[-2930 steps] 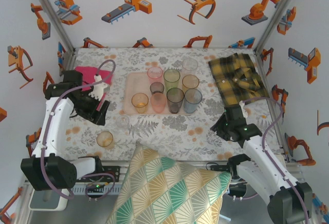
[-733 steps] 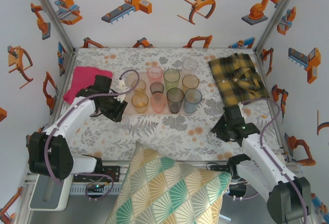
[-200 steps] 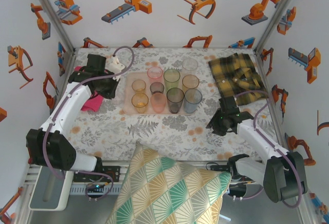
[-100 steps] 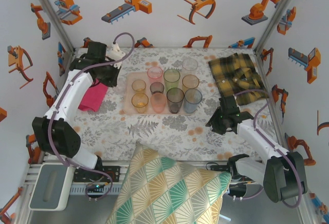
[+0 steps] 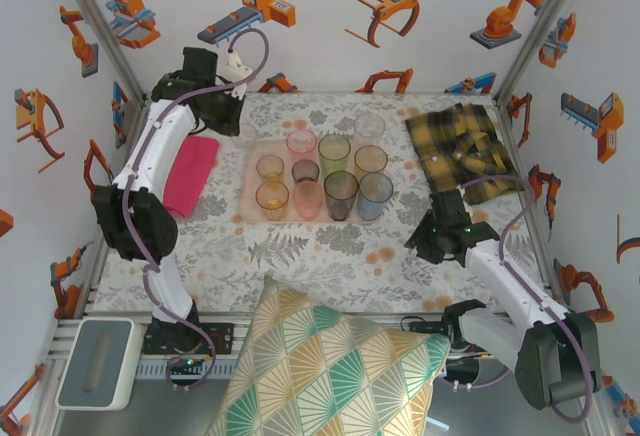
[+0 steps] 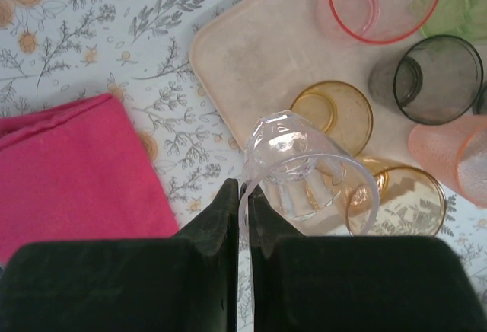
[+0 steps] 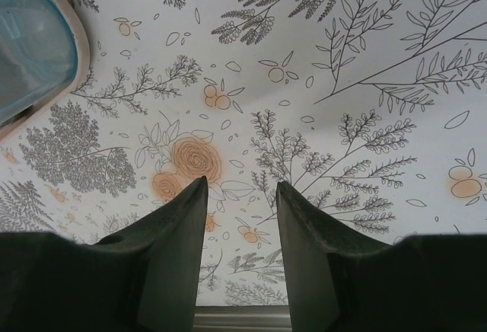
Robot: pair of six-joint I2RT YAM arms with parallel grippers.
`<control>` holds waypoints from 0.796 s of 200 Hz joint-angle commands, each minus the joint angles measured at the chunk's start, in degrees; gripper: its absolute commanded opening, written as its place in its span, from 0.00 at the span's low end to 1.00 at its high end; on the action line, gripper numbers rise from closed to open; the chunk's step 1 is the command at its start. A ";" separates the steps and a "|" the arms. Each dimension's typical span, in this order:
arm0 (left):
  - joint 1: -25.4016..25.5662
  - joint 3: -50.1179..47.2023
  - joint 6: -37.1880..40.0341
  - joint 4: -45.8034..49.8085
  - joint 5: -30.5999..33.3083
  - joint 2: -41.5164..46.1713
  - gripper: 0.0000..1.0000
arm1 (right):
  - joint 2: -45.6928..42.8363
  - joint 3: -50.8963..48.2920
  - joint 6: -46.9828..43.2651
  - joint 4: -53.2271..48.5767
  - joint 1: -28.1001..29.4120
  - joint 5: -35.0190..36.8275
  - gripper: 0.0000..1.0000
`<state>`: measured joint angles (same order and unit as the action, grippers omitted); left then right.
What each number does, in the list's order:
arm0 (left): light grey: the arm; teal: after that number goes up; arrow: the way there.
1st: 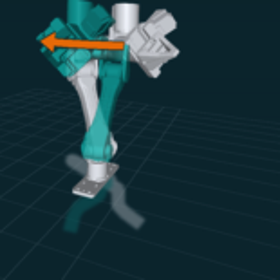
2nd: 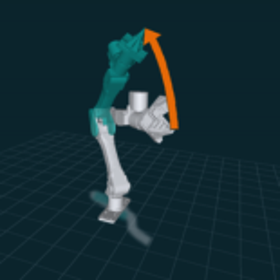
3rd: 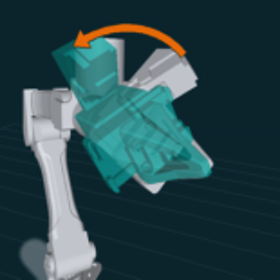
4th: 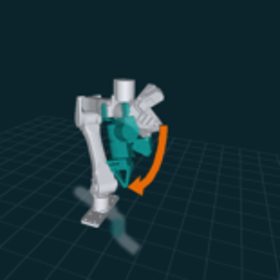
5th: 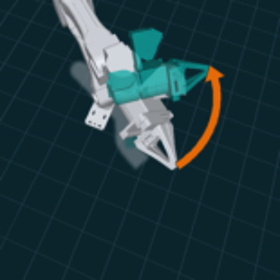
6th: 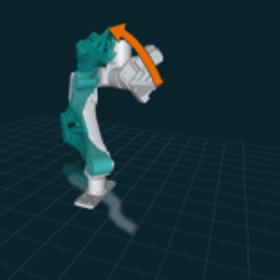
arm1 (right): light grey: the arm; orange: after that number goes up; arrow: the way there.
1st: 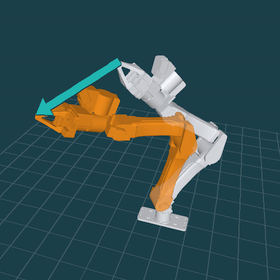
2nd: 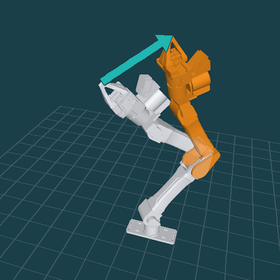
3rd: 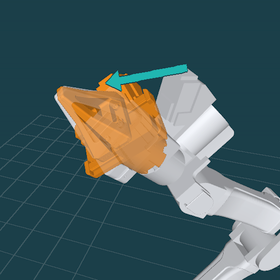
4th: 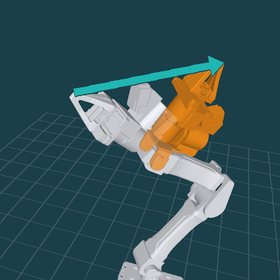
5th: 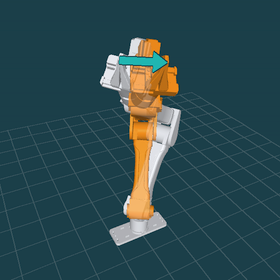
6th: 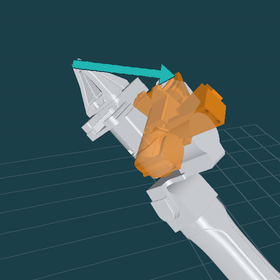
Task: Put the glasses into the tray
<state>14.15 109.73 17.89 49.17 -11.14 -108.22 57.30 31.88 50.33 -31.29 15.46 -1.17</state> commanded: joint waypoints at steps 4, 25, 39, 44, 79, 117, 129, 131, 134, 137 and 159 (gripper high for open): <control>-0.30 5.34 -1.78 1.96 -1.52 -4.22 0.07 | -0.51 0.19 -0.72 -2.34 -0.34 1.86 0.41; -0.28 8.72 -2.36 2.03 -2.42 -8.23 0.07 | -0.52 0.67 -0.36 -2.60 -0.39 2.05 0.41; -0.26 11.17 -3.05 2.05 -2.77 -10.97 0.07 | -0.44 0.89 -0.04 -2.63 -0.35 2.14 0.41; -0.17 12.21 -3.27 2.15 -2.88 -12.06 0.07 | -0.43 1.02 0.07 -2.60 -0.39 2.14 0.41; 0.66 18.17 -4.49 2.84 -3.32 -18.21 0.06 | 0.26 1.79 -0.06 -3.63 -0.40 2.12 0.41; 2.66 21.46 -4.05 3.13 -2.30 -22.61 0.06 | -0.34 1.64 0.08 -4.31 -0.42 2.55 0.41; 3.29 22.06 -3.72 3.15 -1.77 -23.40 0.07 | -0.34 1.52 0.20 -4.26 -0.43 2.66 0.41; 3.43 22.14 -3.74 3.13 -1.65 -23.56 0.07 | -0.32 1.39 0.19 -4.23 -0.41 2.66 0.41; 3.50 22.33 -3.72 3.13 -1.61 -23.79 0.07 | -0.34 1.36 0.14 -4.16 -0.38 2.60 0.41; 3.60 22.44 -3.74 3.18 -1.55 -24.01 0.07 | -0.34 1.35 0.18 -4.13 -0.36 2.58 0.41; 4.44 23.49 -3.59 3.22 -0.97 -25.56 0.07 | -0.19 0.84 0.22 -3.89 -0.36 2.58 0.41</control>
<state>17.74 130.39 14.61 51.24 -12.58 -132.49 57.36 32.16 50.35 -34.13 15.46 -0.32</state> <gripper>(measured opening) 0.115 0.414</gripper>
